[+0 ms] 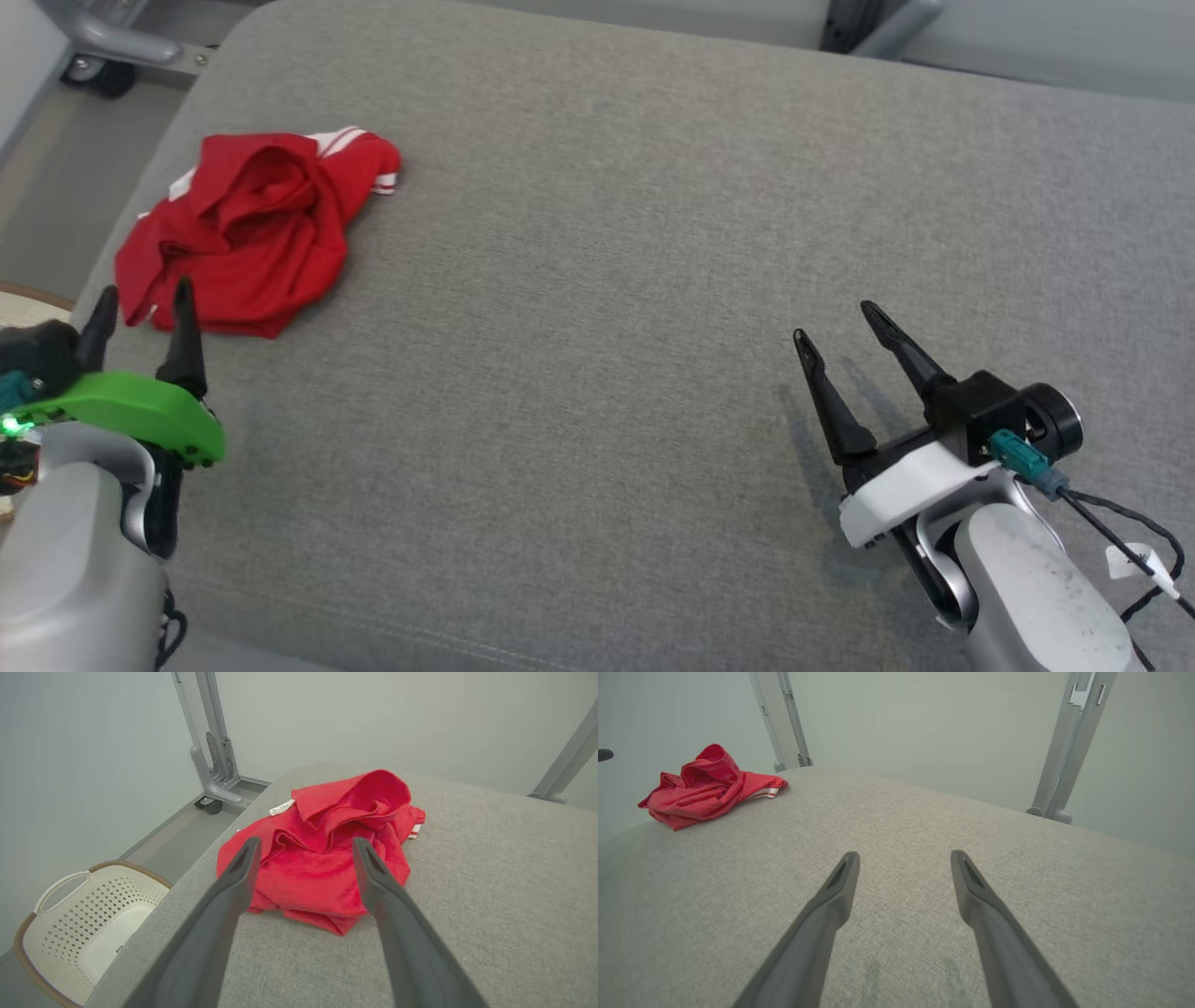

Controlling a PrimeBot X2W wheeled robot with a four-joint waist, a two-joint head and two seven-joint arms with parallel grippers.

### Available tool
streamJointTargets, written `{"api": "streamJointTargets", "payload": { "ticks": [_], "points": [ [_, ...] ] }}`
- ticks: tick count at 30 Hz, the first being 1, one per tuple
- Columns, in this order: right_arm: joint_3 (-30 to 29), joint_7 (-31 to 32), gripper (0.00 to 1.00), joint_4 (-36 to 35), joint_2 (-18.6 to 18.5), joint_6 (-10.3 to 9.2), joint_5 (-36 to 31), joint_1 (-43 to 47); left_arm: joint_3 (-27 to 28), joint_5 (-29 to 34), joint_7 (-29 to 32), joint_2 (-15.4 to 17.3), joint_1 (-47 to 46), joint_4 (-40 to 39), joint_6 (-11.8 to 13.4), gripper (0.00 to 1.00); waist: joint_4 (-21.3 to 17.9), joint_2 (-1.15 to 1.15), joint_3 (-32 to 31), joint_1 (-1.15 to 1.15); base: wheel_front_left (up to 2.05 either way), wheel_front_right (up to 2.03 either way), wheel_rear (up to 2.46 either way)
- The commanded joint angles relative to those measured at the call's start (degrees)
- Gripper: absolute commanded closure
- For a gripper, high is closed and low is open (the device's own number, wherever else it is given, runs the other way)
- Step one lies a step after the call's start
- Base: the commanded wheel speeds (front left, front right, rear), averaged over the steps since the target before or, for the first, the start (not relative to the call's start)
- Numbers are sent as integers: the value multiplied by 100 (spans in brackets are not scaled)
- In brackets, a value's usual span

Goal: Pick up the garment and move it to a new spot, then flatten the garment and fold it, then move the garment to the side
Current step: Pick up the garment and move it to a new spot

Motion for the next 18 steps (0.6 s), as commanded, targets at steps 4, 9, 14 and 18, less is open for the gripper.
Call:
{"api": "streamJointTargets", "payload": {
  "ticks": [4,9,14,18],
  "points": [
    [10,-17,0,-190,-112,-5,-43,-182,-340,-400,153,216,-436,397,-8,0,-848,49,850,0,0,0,0],
    [-17,2,0,-361,-150,-5,-87,-247,-343,-730,334,402,-749,1051,13,0,-1120,49,1110,0,0,0,0],
    [-98,15,0,-378,-119,-5,-67,-209,-353,-801,468,290,-947,1746,67,0,-1298,49,1188,0,0,0,0],
    [-136,4,0,-258,-47,-5,-25,-96,-353,-831,300,204,-960,2060,112,100,-1352,49,1045,0,0,0,0]
  ]
}}
